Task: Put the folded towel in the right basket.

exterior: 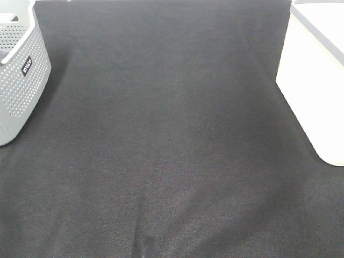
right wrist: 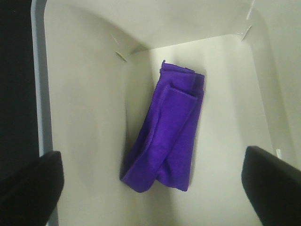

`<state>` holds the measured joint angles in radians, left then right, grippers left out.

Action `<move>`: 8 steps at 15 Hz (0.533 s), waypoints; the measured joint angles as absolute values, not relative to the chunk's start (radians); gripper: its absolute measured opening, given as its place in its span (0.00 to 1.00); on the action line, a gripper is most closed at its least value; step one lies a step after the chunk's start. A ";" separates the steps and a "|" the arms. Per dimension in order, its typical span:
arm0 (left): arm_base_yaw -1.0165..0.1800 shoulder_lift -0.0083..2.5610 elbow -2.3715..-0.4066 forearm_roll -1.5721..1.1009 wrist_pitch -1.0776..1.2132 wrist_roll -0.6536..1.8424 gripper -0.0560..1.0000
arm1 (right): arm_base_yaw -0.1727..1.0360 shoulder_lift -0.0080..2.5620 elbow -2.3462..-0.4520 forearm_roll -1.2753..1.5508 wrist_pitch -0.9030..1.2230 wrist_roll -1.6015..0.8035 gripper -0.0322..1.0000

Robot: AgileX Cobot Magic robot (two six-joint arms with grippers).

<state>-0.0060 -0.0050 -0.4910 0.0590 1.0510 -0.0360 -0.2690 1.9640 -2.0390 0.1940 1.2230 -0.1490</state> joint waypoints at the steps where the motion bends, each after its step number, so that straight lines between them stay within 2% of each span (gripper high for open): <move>1: -0.006 -0.005 -0.491 0.059 1.051 -0.036 0.99 | -0.263 1.960 -2.039 0.199 1.223 -0.138 0.98; 6: -0.006 -0.005 -0.491 0.059 1.051 -0.036 0.99 | -0.054 1.884 -2.039 0.100 1.223 -0.086 0.98; 8: -0.006 -0.005 -0.491 0.059 1.051 -0.036 0.99 | -0.013 1.835 -1.996 0.056 1.223 -0.057 0.98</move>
